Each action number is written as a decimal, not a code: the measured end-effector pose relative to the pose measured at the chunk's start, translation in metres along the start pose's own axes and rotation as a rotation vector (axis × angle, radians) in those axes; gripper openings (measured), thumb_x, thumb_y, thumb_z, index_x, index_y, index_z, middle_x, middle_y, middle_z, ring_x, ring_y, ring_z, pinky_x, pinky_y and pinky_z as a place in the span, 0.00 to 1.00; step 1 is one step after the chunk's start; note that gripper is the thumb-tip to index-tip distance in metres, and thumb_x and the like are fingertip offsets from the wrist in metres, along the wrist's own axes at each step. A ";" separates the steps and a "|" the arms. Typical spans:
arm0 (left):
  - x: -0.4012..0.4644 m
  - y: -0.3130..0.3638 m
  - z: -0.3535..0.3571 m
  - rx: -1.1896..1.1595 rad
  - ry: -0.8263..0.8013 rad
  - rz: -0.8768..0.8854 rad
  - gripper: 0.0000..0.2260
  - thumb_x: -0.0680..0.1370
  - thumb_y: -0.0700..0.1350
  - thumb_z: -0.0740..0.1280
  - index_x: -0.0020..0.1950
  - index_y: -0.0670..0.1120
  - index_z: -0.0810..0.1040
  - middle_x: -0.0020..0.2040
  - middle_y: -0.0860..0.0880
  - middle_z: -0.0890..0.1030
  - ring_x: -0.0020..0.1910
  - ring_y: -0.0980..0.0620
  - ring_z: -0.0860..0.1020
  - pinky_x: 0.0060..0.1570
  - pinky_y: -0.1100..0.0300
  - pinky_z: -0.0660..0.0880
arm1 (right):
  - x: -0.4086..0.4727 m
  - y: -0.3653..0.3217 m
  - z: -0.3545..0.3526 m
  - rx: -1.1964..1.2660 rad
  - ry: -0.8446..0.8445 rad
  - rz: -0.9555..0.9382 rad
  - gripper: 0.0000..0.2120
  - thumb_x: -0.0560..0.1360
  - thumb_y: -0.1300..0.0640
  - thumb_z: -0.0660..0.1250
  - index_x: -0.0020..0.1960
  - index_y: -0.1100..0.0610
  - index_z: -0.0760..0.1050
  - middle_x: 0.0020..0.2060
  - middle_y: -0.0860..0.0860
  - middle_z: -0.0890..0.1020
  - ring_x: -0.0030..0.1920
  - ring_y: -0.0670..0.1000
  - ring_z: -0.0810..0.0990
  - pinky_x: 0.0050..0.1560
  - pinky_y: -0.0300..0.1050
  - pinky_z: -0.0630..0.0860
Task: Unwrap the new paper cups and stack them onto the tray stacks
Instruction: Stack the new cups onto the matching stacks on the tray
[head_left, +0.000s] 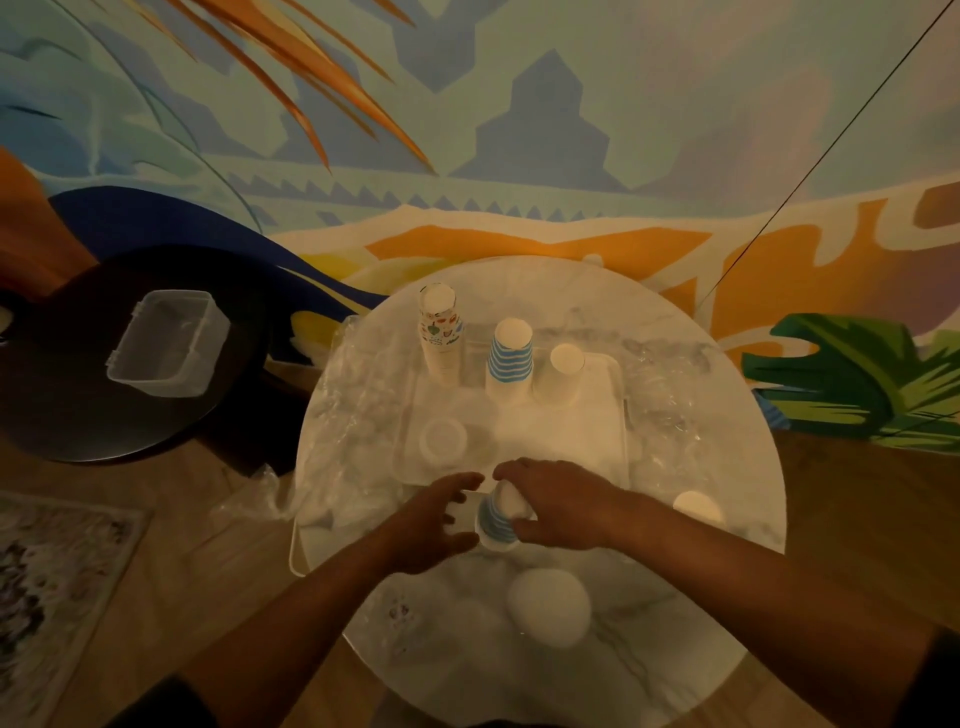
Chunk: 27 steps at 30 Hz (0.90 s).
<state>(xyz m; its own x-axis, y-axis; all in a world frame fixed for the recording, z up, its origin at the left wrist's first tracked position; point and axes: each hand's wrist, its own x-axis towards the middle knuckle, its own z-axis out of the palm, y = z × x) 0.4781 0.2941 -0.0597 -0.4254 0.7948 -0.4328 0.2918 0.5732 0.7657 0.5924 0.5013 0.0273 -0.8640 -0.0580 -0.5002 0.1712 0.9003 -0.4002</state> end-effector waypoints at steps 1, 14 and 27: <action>0.000 -0.001 0.008 0.006 -0.006 0.017 0.37 0.72 0.47 0.79 0.77 0.54 0.64 0.71 0.57 0.71 0.64 0.64 0.72 0.59 0.67 0.75 | -0.001 0.000 -0.003 0.007 0.011 -0.006 0.34 0.76 0.44 0.68 0.77 0.51 0.61 0.69 0.52 0.74 0.65 0.56 0.76 0.64 0.54 0.74; 0.002 0.010 0.037 -0.055 0.176 0.074 0.31 0.66 0.58 0.78 0.67 0.56 0.74 0.63 0.57 0.77 0.59 0.63 0.76 0.54 0.62 0.77 | -0.033 -0.004 -0.083 0.054 0.203 -0.103 0.29 0.74 0.47 0.71 0.73 0.51 0.69 0.69 0.49 0.76 0.67 0.52 0.75 0.67 0.50 0.71; -0.019 0.031 -0.007 -0.148 0.229 0.174 0.33 0.69 0.52 0.81 0.71 0.58 0.72 0.64 0.63 0.79 0.64 0.60 0.77 0.59 0.53 0.79 | 0.024 0.045 -0.170 0.178 0.683 0.018 0.28 0.74 0.52 0.73 0.71 0.53 0.70 0.65 0.50 0.77 0.59 0.52 0.78 0.56 0.45 0.73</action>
<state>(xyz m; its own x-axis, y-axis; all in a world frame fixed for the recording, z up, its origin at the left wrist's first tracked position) 0.4892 0.2957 -0.0245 -0.5663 0.8034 -0.1839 0.2569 0.3841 0.8869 0.4986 0.6136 0.1283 -0.9543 0.2923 0.0631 0.2124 0.8111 -0.5449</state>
